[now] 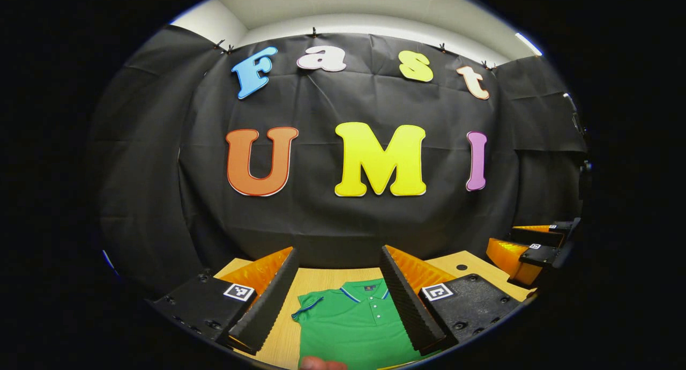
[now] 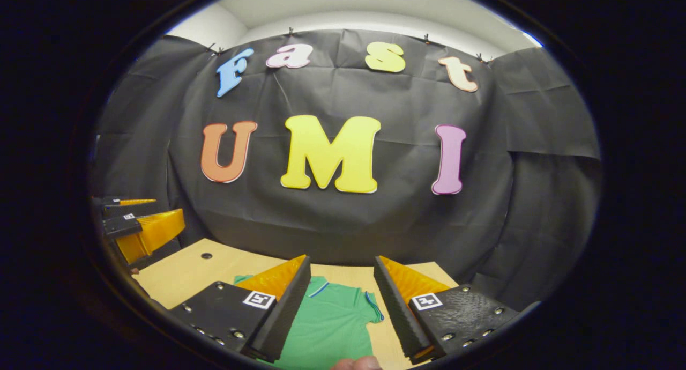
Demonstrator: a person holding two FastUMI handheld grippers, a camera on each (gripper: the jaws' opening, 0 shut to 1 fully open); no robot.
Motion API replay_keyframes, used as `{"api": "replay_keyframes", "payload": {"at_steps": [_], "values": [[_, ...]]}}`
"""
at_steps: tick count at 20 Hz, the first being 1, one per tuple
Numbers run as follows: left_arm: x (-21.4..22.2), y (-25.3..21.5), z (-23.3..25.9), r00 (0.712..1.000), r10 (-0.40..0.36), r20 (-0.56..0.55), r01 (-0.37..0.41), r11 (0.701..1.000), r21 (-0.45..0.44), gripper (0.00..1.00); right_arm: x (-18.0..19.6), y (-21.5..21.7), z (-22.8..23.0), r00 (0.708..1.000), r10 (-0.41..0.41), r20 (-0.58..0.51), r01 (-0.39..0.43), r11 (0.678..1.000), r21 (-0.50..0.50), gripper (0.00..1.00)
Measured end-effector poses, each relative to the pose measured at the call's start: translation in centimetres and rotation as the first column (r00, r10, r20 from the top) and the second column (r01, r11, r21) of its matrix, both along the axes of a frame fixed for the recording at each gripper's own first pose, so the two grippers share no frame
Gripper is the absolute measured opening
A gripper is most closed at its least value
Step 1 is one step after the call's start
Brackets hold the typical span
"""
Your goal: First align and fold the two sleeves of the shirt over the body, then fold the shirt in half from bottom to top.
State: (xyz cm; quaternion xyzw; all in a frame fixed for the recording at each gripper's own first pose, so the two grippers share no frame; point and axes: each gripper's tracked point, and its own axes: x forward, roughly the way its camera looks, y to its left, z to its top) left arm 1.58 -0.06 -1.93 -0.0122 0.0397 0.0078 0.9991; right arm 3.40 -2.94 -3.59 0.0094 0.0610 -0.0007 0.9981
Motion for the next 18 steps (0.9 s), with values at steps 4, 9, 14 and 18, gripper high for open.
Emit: {"api": "replay_keyframes", "payload": {"at_steps": [4,9,14,18], "values": [[0.3,0.1,-0.8,1.000,0.010,-0.026,-0.010,1.000,-0.002,0.98,1.3,-0.9,-1.2,1.000,0.007,-0.029,-0.007,1.000,-0.005,0.77],[0.6,-0.1,-1.4,0.999,0.010,-0.054,-0.010,1.000,0.007,0.97,5.3,-3.4,-6.1,0.991,0.022,-0.134,-0.022,1.000,0.000,0.77],[0.5,-0.2,-3.1,0.993,0.031,-0.114,-0.033,0.999,-0.016,0.98,9.3,-5.6,-11.3,0.975,0.030,-0.221,-0.029,1.000,0.005,0.77],[0.4,-0.4,-4.9,0.985,0.053,-0.163,-0.058,0.998,-0.023,0.98,12.6,-6.2,-15.4,0.958,0.053,-0.283,-0.048,0.999,0.025,0.77]]}}
